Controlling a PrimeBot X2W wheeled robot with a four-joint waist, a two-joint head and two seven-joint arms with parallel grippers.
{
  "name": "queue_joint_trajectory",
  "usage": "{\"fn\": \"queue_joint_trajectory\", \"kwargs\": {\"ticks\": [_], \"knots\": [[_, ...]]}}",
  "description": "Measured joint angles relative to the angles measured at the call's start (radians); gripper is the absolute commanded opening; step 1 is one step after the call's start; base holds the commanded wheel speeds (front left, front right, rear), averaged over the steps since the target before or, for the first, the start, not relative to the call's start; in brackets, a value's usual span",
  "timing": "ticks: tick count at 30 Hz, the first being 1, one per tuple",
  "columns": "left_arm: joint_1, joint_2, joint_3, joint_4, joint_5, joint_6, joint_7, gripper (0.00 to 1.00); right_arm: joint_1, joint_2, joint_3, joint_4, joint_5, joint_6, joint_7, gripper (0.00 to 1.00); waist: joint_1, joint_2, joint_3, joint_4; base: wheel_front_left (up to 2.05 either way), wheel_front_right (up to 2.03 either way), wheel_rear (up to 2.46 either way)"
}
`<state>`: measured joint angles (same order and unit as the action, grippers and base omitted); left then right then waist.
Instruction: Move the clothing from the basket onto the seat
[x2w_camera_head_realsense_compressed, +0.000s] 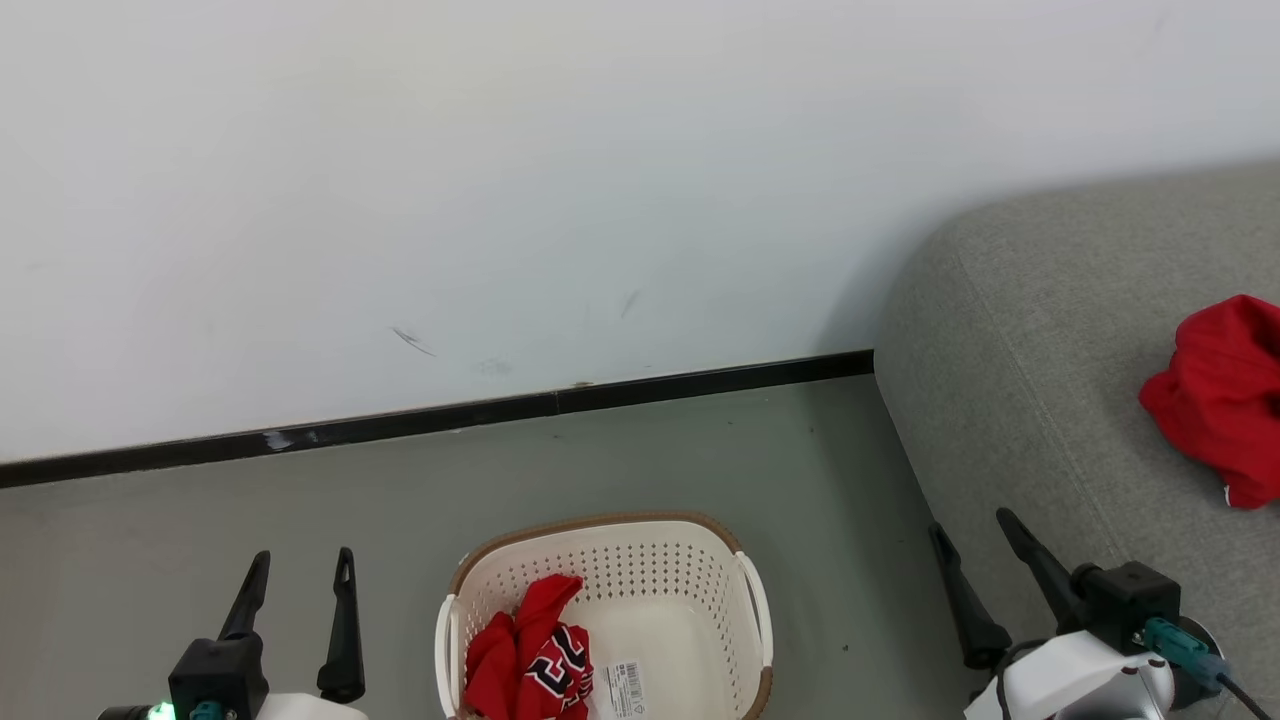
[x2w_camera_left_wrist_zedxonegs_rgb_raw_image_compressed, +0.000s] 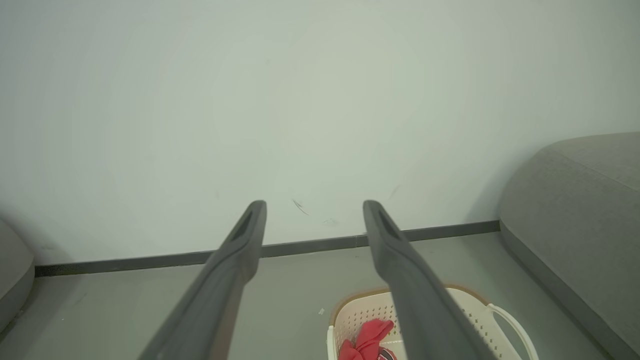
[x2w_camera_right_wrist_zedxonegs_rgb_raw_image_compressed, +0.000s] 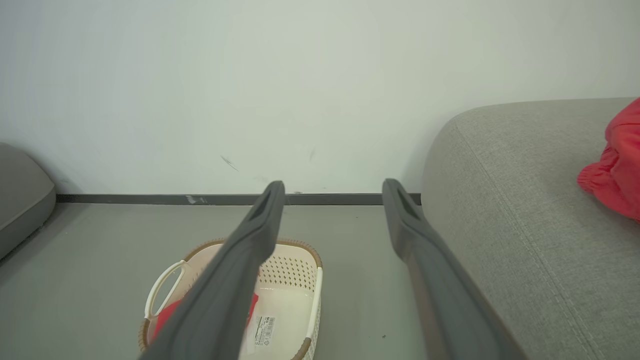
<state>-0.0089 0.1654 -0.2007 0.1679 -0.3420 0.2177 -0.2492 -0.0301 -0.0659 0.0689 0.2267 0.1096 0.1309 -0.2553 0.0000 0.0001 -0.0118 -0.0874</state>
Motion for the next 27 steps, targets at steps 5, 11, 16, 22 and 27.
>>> {"fn": "queue_joint_trajectory", "kwargs": {"ticks": [5,11,16,22,27], "knots": [[0.009,0.000,-0.004,0.009,0.000,-0.001,0.000,1.00,0.033,0.004,-0.014,-0.008,-0.019,0.000,0.000,1.00,0.0000,0.0000,-0.017,0.009,0.00,0.00,0.00],[0.017,-0.003,-0.014,0.011,0.000,-0.005,0.000,1.00,0.052,0.009,-0.015,-0.029,-0.032,0.000,0.002,1.00,0.0000,0.0000,-0.029,0.017,0.00,0.00,0.00],[0.018,-0.003,-0.011,0.010,0.000,-0.005,0.000,1.00,0.064,0.012,-0.013,-0.050,-0.037,0.000,0.009,1.00,0.0000,0.0000,-0.031,0.019,0.00,0.00,0.00],[0.019,-0.004,-0.010,0.007,0.000,-0.005,0.000,1.00,0.074,0.016,-0.014,-0.065,-0.040,0.000,0.018,1.00,0.0000,0.0000,-0.031,0.023,0.00,0.00,0.00],[0.022,-0.004,-0.007,0.004,0.000,-0.009,0.000,1.00,0.093,0.020,-0.012,-0.082,-0.040,0.000,0.019,1.00,0.0000,0.0000,-0.030,0.025,0.00,0.00,0.00]]}}
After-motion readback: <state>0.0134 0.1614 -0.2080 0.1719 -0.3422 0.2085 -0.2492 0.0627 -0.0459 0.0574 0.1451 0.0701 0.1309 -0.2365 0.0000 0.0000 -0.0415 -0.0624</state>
